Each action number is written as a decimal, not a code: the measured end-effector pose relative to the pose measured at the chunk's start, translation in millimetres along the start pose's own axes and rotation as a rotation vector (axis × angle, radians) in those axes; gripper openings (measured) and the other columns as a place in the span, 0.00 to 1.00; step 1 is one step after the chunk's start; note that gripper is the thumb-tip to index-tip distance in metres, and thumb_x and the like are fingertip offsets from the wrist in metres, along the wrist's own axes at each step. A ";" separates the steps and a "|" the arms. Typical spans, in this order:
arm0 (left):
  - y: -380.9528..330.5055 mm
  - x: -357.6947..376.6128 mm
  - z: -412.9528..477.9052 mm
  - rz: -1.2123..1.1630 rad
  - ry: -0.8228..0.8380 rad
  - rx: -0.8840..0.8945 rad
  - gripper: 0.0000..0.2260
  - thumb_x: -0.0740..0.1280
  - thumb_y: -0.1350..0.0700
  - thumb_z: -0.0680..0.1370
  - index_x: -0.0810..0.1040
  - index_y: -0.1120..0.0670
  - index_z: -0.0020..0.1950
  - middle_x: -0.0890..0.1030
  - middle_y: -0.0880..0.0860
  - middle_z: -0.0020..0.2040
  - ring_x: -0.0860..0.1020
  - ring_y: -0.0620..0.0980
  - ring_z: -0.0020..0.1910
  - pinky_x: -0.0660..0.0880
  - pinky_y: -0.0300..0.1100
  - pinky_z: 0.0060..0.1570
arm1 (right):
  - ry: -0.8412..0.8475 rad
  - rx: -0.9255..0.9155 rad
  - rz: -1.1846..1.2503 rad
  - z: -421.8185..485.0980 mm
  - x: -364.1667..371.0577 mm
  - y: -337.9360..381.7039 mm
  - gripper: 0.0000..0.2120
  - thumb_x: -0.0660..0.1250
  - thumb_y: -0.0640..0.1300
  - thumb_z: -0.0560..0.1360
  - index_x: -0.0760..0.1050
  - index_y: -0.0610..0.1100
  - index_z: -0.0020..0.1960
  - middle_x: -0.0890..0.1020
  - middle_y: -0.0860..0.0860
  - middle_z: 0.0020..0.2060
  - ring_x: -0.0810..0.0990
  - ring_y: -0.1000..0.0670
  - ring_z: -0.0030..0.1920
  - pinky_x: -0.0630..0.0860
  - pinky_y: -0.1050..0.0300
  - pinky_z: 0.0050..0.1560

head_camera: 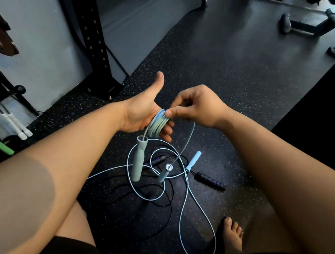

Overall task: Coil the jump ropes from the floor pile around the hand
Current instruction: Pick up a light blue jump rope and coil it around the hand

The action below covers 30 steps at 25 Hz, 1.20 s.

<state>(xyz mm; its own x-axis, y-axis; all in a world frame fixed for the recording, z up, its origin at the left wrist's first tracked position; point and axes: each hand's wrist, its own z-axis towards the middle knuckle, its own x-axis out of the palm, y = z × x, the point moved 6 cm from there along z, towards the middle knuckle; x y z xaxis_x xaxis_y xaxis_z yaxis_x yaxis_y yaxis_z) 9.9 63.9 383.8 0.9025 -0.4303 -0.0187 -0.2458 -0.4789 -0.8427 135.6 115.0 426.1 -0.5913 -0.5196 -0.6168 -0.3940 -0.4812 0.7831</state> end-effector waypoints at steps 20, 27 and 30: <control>-35.0 -33.1 -22.6 -0.921 -0.059 0.523 0.49 0.48 0.15 0.66 0.75 0.60 0.53 0.78 0.54 0.38 0.82 0.58 0.48 0.76 0.46 0.61 | 0.051 0.293 0.175 0.0 36.2 -57.1 0.13 0.65 0.49 0.81 0.78 0.44 0.41 0.79 0.47 0.32 0.76 0.46 0.34 0.72 0.53 0.40; -35.5 -44.1 -20.1 -1.054 -0.277 0.663 0.54 0.51 0.21 0.72 0.63 0.68 0.74 0.72 0.62 0.67 0.78 0.62 0.64 0.75 0.64 0.65 | 0.335 0.349 0.084 -7.3 58.4 -37.6 0.13 0.62 0.43 0.83 0.79 0.35 0.58 0.86 0.47 0.38 0.82 0.47 0.41 0.76 0.52 0.45; -31.8 -53.0 -17.9 -1.017 -0.379 0.650 0.54 0.49 0.21 0.74 0.55 0.67 0.79 0.69 0.65 0.70 0.76 0.61 0.67 0.72 0.62 0.70 | 0.317 0.315 0.151 -5.5 53.2 -25.2 0.12 0.65 0.42 0.81 0.80 0.34 0.57 0.85 0.47 0.33 0.82 0.47 0.39 0.77 0.47 0.49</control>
<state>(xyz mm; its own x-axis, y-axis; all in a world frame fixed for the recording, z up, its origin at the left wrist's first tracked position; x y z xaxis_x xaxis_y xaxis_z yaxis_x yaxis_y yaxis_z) -36.4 88.3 421.2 0.6523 0.2070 0.7292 0.7381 0.0457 -0.6732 118.0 95.6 373.1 -0.4340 -0.7807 -0.4495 -0.5432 -0.1713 0.8219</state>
